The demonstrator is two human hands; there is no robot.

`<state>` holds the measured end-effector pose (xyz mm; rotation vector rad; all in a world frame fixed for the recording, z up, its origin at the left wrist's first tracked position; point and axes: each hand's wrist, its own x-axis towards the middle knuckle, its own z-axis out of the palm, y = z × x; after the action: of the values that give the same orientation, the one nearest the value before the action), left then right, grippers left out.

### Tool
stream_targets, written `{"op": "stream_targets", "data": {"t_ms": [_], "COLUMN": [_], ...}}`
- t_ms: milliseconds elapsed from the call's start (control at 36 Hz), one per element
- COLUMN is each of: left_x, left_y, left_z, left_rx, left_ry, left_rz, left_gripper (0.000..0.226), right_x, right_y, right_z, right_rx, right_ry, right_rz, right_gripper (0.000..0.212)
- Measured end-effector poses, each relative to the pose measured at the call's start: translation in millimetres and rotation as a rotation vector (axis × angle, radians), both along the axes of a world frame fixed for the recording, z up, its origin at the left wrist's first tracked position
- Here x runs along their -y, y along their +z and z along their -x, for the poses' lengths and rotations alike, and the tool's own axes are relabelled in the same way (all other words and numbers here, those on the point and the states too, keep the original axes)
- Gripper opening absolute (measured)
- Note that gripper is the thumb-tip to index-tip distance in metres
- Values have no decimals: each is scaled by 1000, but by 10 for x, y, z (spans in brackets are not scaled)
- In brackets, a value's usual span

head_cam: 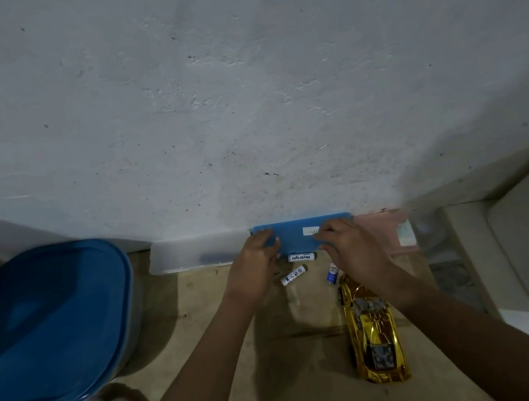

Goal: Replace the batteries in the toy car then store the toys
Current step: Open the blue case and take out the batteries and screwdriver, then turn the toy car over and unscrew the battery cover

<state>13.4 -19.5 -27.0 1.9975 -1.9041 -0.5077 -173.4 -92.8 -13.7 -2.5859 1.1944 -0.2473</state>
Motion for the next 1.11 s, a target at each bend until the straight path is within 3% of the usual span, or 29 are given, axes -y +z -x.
{"op": "stream_targets", "data": {"t_ms": [139,278,389,444,528,611,694,833,944,1111], "left_x": [1,-11,-61,-166,-435,-700,-850,-868,-851,-875], "left_y": [-21,54,158,226,307,231,134,8,-36,-137], "left_z": [33,47,10,-20,-145,-354,-512,-664,-841,-926], "left_rx": [84,126,-11,-148,-350,-433,-460,-482,-627,-789], "left_ry": [-3,-41,9,129,426,699,887,930,889,860], "left_rz": [-8,-107,-191,-153,-17,153,176,78,70,53], "left_gripper": [41,48,53,50,48,52,54,42,61,73], "right_x": [15,-1,-17,-49,-81,-208,-477,-675,-682,-600], "right_y": [-24,-36,46,123,178,191,181,170,79,-133], "right_z": [-2,-37,-82,-168,-324,-569,-877,-1370,-1623,-1805], "right_rx": [-101,-257,-191,-185,-279,-260,-159,-60,-171,-279], "right_ry": [21,28,-15,-51,-19,178,281,295,246,246], "right_rz": [66,-20,-41,-30,3,27,70,83,134,92], "right_gripper": [30,37,21,11,18,15,6,34,63,62]}}
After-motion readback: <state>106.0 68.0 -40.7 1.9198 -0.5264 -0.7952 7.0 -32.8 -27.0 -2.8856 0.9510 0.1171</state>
